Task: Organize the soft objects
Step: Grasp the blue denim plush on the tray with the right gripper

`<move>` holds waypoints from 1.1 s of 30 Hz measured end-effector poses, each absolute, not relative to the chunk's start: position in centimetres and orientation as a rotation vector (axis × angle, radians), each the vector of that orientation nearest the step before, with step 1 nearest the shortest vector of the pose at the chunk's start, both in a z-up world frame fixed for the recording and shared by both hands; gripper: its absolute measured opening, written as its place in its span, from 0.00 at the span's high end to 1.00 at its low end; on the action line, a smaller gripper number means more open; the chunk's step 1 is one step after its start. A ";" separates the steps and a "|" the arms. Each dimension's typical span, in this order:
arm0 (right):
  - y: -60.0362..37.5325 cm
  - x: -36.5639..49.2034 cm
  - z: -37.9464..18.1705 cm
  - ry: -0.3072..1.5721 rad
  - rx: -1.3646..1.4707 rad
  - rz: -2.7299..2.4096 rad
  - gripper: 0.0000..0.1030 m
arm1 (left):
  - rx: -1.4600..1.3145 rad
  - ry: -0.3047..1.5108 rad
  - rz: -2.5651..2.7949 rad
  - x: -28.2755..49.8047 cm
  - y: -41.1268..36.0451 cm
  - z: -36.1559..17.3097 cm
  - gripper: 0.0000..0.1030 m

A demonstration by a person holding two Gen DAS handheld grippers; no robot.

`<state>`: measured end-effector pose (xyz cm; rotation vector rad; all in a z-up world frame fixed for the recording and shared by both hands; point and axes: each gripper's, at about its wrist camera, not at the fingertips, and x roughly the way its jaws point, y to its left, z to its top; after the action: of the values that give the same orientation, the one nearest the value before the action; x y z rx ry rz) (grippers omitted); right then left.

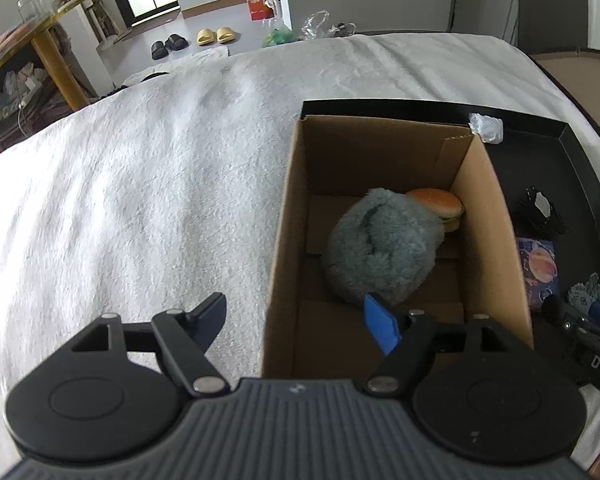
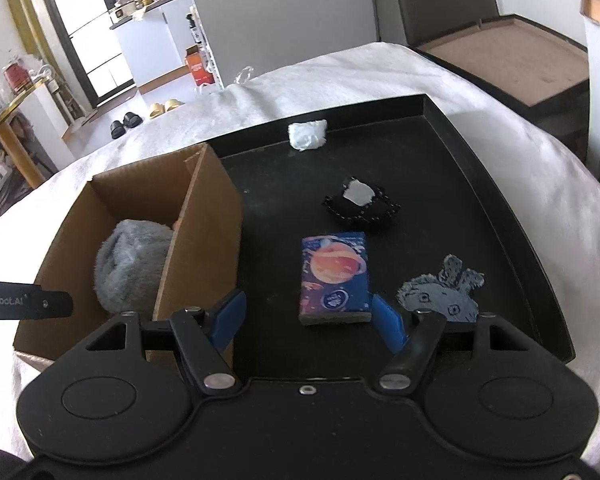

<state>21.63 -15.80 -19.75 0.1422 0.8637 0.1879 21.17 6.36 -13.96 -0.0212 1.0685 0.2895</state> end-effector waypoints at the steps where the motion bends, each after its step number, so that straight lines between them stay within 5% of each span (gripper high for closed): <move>1: -16.0 21.7 -20.0 0.866 0.145 0.179 0.33 | -0.013 1.068 0.288 21.2 6.1 -14.0 0.27; 24: -22.4 23.9 -24.2 0.928 0.254 -0.102 0.34 | 0.068 1.113 0.321 23.1 3.6 -15.4 0.27; 29: -22.4 24.5 -25.2 0.956 0.246 -0.113 0.40 | 0.075 1.114 0.323 23.0 3.4 -15.3 0.27; 33: -21.9 24.4 -25.2 0.948 0.196 -0.113 0.55 | 0.077 1.113 0.327 23.0 3.5 -15.2 0.27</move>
<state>24.44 -21.91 -25.23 0.1957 0.9484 -0.1134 22.98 3.51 -15.23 0.0774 1.1129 0.3266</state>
